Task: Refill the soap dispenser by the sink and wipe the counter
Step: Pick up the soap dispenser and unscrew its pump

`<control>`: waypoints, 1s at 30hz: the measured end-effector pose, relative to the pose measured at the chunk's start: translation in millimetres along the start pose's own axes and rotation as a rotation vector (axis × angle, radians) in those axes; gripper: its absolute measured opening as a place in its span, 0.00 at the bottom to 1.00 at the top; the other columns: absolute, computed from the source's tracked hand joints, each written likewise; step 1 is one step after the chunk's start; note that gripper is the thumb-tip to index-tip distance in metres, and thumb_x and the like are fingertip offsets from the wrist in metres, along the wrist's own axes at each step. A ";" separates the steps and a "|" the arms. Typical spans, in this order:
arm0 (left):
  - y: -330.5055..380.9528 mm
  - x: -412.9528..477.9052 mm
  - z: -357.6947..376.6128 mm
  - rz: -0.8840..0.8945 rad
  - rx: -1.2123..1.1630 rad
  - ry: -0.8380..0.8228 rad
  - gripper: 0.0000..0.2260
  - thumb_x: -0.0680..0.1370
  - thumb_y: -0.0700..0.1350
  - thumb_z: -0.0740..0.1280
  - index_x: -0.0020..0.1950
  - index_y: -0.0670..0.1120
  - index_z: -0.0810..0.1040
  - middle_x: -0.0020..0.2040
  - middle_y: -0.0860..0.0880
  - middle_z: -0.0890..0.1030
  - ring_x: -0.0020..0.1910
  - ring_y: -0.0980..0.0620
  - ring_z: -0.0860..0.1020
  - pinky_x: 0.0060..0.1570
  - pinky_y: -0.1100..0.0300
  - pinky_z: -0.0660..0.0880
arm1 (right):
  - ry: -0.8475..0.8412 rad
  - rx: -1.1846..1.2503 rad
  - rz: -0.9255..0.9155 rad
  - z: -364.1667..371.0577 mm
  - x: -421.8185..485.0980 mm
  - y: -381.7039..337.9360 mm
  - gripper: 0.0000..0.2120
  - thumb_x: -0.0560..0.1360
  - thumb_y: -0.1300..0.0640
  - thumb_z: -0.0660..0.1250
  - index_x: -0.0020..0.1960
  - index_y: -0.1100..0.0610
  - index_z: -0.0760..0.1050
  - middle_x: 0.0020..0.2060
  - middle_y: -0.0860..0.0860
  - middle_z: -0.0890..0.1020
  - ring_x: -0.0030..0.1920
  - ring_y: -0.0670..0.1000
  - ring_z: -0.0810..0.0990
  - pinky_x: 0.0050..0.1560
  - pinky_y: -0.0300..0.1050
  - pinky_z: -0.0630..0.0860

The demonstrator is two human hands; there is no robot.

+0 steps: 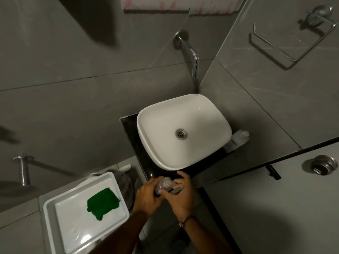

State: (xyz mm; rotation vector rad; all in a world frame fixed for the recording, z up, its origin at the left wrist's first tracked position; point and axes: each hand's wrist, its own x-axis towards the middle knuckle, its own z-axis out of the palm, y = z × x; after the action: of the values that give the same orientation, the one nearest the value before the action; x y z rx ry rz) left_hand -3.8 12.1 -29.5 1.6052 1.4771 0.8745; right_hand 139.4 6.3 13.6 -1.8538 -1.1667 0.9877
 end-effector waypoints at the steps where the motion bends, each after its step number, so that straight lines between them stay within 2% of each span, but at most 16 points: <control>1: -0.2 -1.5 1.2 0.008 -0.002 -0.009 0.24 0.74 0.56 0.75 0.69 0.53 0.81 0.60 0.54 0.85 0.55 0.62 0.80 0.57 0.63 0.80 | 0.021 -0.007 -0.002 3.1 -1.1 -0.9 0.42 0.57 0.56 0.86 0.61 0.29 0.70 0.48 0.37 0.83 0.49 0.38 0.84 0.44 0.33 0.83; 3: -0.9 -4.6 3.1 0.017 -0.006 -0.010 0.24 0.74 0.53 0.78 0.70 0.54 0.80 0.60 0.54 0.85 0.56 0.60 0.81 0.57 0.60 0.80 | 0.059 -0.043 -0.021 6.5 -1.8 -0.3 0.41 0.60 0.57 0.85 0.57 0.24 0.69 0.44 0.41 0.84 0.47 0.40 0.84 0.45 0.37 0.84; 5: -2.5 -6.2 4.9 0.014 -0.001 -0.003 0.25 0.74 0.52 0.79 0.70 0.52 0.80 0.60 0.53 0.85 0.56 0.60 0.81 0.58 0.62 0.78 | 0.024 -0.096 -0.061 3.8 -1.9 4.3 0.39 0.65 0.59 0.83 0.57 0.22 0.69 0.48 0.40 0.83 0.50 0.41 0.84 0.49 0.40 0.85; 8: -1.8 -6.2 4.7 0.002 0.018 -0.011 0.26 0.74 0.52 0.78 0.71 0.50 0.80 0.61 0.53 0.85 0.57 0.58 0.81 0.59 0.60 0.79 | -0.085 -0.107 -0.080 -4.1 -4.8 6.3 0.41 0.70 0.64 0.78 0.67 0.26 0.67 0.56 0.41 0.84 0.56 0.42 0.84 0.54 0.45 0.84; 9: -0.8 -6.7 4.3 -0.003 0.014 -0.016 0.26 0.74 0.53 0.77 0.71 0.49 0.80 0.61 0.52 0.85 0.57 0.56 0.82 0.59 0.59 0.79 | -0.101 -0.074 -0.061 -4.9 -6.3 6.1 0.44 0.68 0.64 0.79 0.70 0.28 0.65 0.58 0.39 0.83 0.56 0.41 0.84 0.54 0.44 0.84; 11: 1.2 -8.2 3.7 -0.009 0.003 -0.018 0.26 0.73 0.54 0.73 0.70 0.49 0.81 0.61 0.51 0.85 0.57 0.54 0.84 0.58 0.59 0.80 | -0.050 -0.007 -0.010 -1.7 -9.6 2.1 0.48 0.61 0.56 0.83 0.72 0.33 0.63 0.58 0.35 0.80 0.55 0.37 0.82 0.47 0.36 0.83; 13: 1.0 -9.0 4.4 -0.008 0.005 -0.009 0.24 0.74 0.51 0.74 0.70 0.50 0.81 0.61 0.52 0.85 0.57 0.54 0.84 0.57 0.62 0.80 | 0.037 0.014 0.040 4.8 -10.8 -4.5 0.48 0.57 0.52 0.86 0.70 0.36 0.65 0.53 0.39 0.80 0.52 0.34 0.81 0.43 0.34 0.83; 16: -1.2 -9.3 6.2 -0.008 0.023 0.012 0.25 0.74 0.48 0.79 0.70 0.49 0.81 0.61 0.53 0.85 0.56 0.58 0.82 0.56 0.67 0.77 | 0.067 -0.014 0.030 7.0 -6.8 -3.9 0.39 0.65 0.61 0.83 0.62 0.31 0.67 0.47 0.44 0.84 0.47 0.38 0.83 0.47 0.41 0.85; 18: -1.1 -9.2 5.9 -0.017 0.018 0.013 0.26 0.74 0.48 0.80 0.71 0.49 0.80 0.62 0.53 0.84 0.57 0.58 0.81 0.58 0.64 0.77 | 0.008 -0.039 0.041 2.5 -6.3 -1.4 0.39 0.69 0.65 0.79 0.64 0.31 0.68 0.53 0.45 0.84 0.51 0.41 0.84 0.53 0.43 0.85; 20: 0.0 -9.7 5.3 -0.005 0.014 0.011 0.27 0.74 0.48 0.80 0.71 0.50 0.80 0.62 0.53 0.84 0.58 0.58 0.81 0.60 0.60 0.79 | -0.043 -0.021 0.039 -0.8 -8.2 2.0 0.40 0.69 0.68 0.78 0.69 0.37 0.69 0.57 0.42 0.83 0.55 0.42 0.84 0.55 0.44 0.84; 22: 1.3 -10.6 5.6 0.010 0.011 0.014 0.26 0.74 0.48 0.80 0.71 0.49 0.80 0.62 0.51 0.85 0.58 0.56 0.82 0.60 0.57 0.80 | -0.026 -0.018 0.039 0.6 -10.3 2.0 0.42 0.65 0.66 0.81 0.69 0.39 0.69 0.56 0.36 0.81 0.53 0.38 0.83 0.48 0.36 0.83; 23: 1.9 -10.8 5.6 0.014 0.012 0.016 0.26 0.74 0.48 0.79 0.71 0.49 0.80 0.62 0.51 0.85 0.58 0.56 0.82 0.60 0.57 0.80 | -0.001 -0.015 0.047 2.9 -10.6 -1.3 0.42 0.63 0.64 0.83 0.67 0.38 0.69 0.55 0.37 0.80 0.52 0.38 0.82 0.44 0.32 0.82; 25: 2.5 -10.5 5.0 0.018 0.018 0.023 0.25 0.74 0.49 0.79 0.71 0.49 0.80 0.62 0.51 0.85 0.58 0.58 0.81 0.59 0.58 0.80 | 0.032 -0.007 0.050 7.2 -9.0 -6.3 0.39 0.64 0.64 0.83 0.61 0.32 0.69 0.52 0.41 0.81 0.50 0.43 0.83 0.43 0.33 0.82; 27: 1.8 -9.3 4.6 0.013 0.019 0.032 0.26 0.74 0.49 0.80 0.71 0.49 0.80 0.62 0.52 0.85 0.58 0.59 0.79 0.59 0.61 0.77 | 0.000 -0.016 0.028 6.2 -6.2 -5.7 0.39 0.68 0.66 0.79 0.59 0.28 0.68 0.52 0.45 0.83 0.53 0.45 0.84 0.50 0.39 0.84; 29: 1.5 -9.3 4.5 0.013 0.023 0.019 0.27 0.74 0.49 0.80 0.72 0.49 0.80 0.63 0.52 0.84 0.58 0.59 0.80 0.60 0.61 0.76 | -0.076 0.017 0.028 0.6 -6.0 -3.4 0.42 0.70 0.71 0.75 0.65 0.29 0.68 0.59 0.47 0.83 0.59 0.47 0.83 0.60 0.47 0.83; 30: 1.8 -9.6 4.5 0.018 0.027 0.010 0.27 0.74 0.50 0.80 0.72 0.49 0.79 0.63 0.52 0.84 0.59 0.58 0.80 0.61 0.61 0.77 | -0.097 0.046 0.037 -1.6 -6.6 -2.4 0.44 0.70 0.73 0.74 0.67 0.30 0.68 0.61 0.47 0.82 0.61 0.47 0.82 0.61 0.49 0.82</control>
State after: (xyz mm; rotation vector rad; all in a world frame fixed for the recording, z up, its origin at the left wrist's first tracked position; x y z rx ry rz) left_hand 0.1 2.2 -29.9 1.6387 1.4893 0.8779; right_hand 138.0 0.7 17.9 -1.8140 -1.1602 1.1266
